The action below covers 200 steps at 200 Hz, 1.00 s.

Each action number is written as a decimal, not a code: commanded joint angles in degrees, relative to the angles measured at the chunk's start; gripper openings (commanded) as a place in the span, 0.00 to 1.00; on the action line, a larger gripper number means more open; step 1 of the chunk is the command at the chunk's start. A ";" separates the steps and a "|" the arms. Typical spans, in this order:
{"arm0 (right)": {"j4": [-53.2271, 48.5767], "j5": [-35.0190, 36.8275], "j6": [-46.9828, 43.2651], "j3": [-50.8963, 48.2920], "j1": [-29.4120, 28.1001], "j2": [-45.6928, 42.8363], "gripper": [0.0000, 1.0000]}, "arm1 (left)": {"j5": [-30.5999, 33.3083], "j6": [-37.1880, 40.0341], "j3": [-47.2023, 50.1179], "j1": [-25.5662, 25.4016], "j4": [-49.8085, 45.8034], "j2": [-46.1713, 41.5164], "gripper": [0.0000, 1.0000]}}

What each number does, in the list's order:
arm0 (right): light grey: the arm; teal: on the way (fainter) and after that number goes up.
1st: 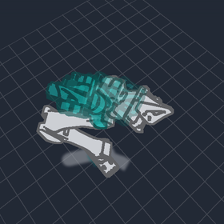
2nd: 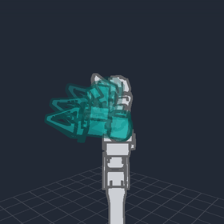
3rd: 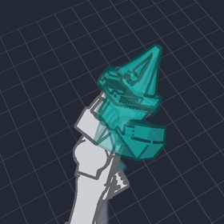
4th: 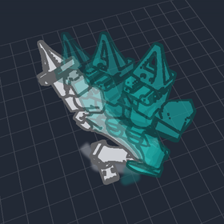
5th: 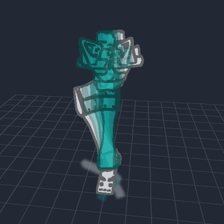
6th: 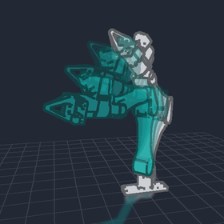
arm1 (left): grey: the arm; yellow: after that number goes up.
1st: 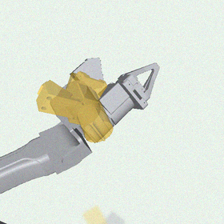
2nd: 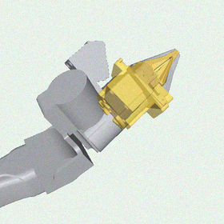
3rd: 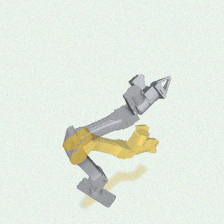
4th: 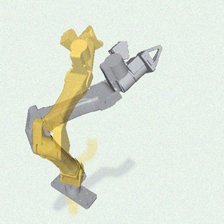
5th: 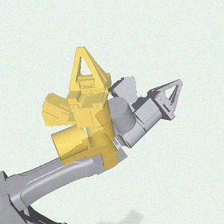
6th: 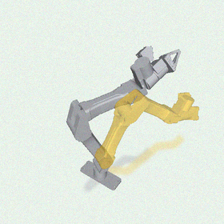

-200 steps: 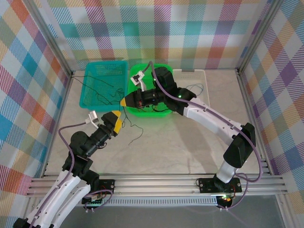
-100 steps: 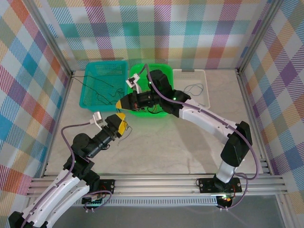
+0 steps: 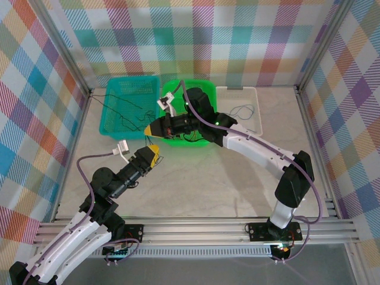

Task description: Untangle the cables

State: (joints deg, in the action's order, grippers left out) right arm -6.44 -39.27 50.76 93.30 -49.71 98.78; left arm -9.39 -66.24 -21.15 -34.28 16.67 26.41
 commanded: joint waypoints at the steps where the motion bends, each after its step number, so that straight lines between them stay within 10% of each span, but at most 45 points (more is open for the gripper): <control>1: 1.62 -0.32 0.60 -0.40 -0.77 0.60 0.00 | 0.69 1.63 -0.65 -0.70 1.35 -0.14 0.53; 83: 0.16 0.29 -0.31 -1.49 -0.90 0.32 0.00 | 1.71 2.87 -1.31 -0.78 0.05 -0.11 0.00; 133: -2.63 2.63 -2.47 -2.55 -0.82 -1.25 0.00 | 3.05 4.35 -2.23 -0.79 -2.62 -1.35 0.00; 200: -5.40 11.12 -6.07 -10.94 4.91 -12.92 0.65 | 6.39 14.24 -7.65 -0.34 -13.85 -3.32 0.00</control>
State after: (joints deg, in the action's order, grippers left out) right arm -11.22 -32.42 47.16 84.99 -47.46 92.64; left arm -4.99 -58.52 -24.80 -34.63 6.85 23.38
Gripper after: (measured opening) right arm 0.599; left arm 0.048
